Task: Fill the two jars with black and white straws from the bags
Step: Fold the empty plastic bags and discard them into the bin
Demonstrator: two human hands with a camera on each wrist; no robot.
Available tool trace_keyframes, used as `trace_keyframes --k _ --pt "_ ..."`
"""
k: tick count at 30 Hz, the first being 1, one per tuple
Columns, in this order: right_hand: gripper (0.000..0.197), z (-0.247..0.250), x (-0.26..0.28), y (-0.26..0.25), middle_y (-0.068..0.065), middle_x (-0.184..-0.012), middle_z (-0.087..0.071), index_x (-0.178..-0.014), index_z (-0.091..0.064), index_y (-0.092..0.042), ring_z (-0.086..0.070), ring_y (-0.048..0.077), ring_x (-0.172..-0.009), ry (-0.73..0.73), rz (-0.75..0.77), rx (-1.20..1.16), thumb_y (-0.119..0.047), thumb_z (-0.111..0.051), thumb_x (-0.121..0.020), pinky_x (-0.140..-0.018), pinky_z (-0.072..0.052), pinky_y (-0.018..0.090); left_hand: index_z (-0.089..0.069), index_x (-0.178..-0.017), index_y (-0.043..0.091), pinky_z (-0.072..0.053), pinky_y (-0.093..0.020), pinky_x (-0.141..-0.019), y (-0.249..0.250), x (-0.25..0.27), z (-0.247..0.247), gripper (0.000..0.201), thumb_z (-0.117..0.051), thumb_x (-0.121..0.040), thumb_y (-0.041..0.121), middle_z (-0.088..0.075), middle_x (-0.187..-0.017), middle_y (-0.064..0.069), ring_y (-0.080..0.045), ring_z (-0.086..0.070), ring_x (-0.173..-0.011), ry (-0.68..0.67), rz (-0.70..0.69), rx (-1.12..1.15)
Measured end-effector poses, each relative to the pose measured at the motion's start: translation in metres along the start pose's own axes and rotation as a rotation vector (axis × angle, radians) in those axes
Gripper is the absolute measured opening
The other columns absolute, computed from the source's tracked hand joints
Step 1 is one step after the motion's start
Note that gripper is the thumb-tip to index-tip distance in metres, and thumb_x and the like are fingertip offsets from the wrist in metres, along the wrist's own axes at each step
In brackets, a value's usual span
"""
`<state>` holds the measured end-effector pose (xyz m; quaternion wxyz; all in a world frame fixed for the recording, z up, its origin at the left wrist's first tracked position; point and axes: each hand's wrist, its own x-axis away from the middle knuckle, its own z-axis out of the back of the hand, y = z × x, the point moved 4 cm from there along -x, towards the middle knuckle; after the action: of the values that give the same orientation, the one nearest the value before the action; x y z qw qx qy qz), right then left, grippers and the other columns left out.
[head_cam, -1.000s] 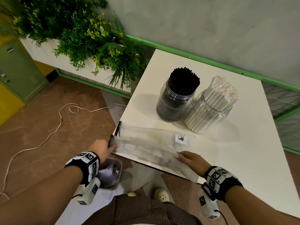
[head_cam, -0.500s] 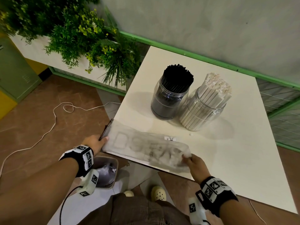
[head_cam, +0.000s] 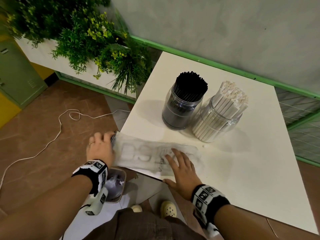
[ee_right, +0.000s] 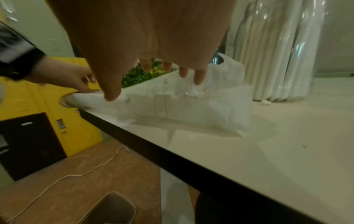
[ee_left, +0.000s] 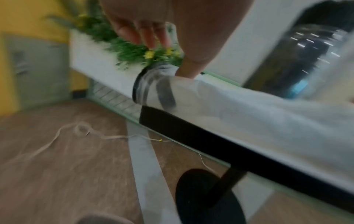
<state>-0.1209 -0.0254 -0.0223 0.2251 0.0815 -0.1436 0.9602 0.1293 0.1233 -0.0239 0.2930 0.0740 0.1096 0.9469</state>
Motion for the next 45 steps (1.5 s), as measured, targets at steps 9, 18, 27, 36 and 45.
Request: trace_keyframes --k 9,18,27,36,45 --pt "0.077 -0.016 -0.043 0.032 -0.001 -0.160 0.011 -0.150 -0.007 -0.038 0.001 0.036 -0.145 -0.295 -0.492 -0.123 -0.051 -0.053 -0.090 -0.112 -0.022 0.054 -0.023 -0.145 0.032 -0.037 -0.042 -0.105 0.020 0.015 -0.038 0.071 -0.055 -0.083 0.018 -0.027 -0.137 -0.007 -0.035 -0.046 -0.120 -0.531 -0.273 -0.186" --pt "0.037 0.055 -0.052 -0.014 0.011 -0.123 -0.063 -0.124 -0.058 -0.003 -0.060 0.025 -0.113 0.090 -0.218 -1.855 -0.002 -0.035 -0.095 -0.094 -0.048 0.033 -0.024 -0.146 0.029 -0.033 -0.036 -0.107 0.090 0.027 0.003 0.075 -0.051 -0.085 0.061 -0.037 -0.146 0.005 -0.021 -0.036 -0.136 -0.772 0.171 1.000" --pt "0.069 0.103 -0.023 -0.014 0.004 -0.137 -0.038 -0.140 -0.034 -0.018 -0.040 0.014 -0.125 0.634 0.060 -0.487 -0.027 -0.063 -0.078 -0.106 -0.033 0.026 -0.045 -0.123 0.012 -0.052 -0.045 -0.091 0.126 -0.006 0.026 0.080 -0.084 -0.054 0.025 -0.066 -0.110 -0.009 -0.024 -0.063 -0.104 -0.392 0.157 1.275" --pt "0.065 0.089 -0.029 -0.007 0.002 -0.118 -0.059 -0.128 -0.053 -0.020 -0.060 0.025 -0.101 0.327 0.069 -0.359 -0.006 -0.070 -0.067 -0.080 -0.051 0.036 -0.035 -0.136 0.021 -0.053 -0.041 -0.084 0.139 0.015 0.033 0.066 -0.071 -0.081 0.017 -0.058 -0.102 -0.008 -0.024 -0.061 -0.094 -0.580 0.110 1.251" --pt "0.048 0.097 -0.039 -0.022 0.002 -0.098 -0.054 -0.106 -0.039 -0.026 -0.048 0.016 -0.086 0.384 0.125 -0.524 -0.007 -0.060 -0.068 -0.067 -0.031 0.010 -0.060 -0.113 0.028 -0.050 -0.033 -0.094 0.152 0.041 0.045 0.030 -0.051 -0.091 0.045 -0.067 -0.112 0.003 -0.014 -0.064 -0.105 -0.784 -0.116 1.183"
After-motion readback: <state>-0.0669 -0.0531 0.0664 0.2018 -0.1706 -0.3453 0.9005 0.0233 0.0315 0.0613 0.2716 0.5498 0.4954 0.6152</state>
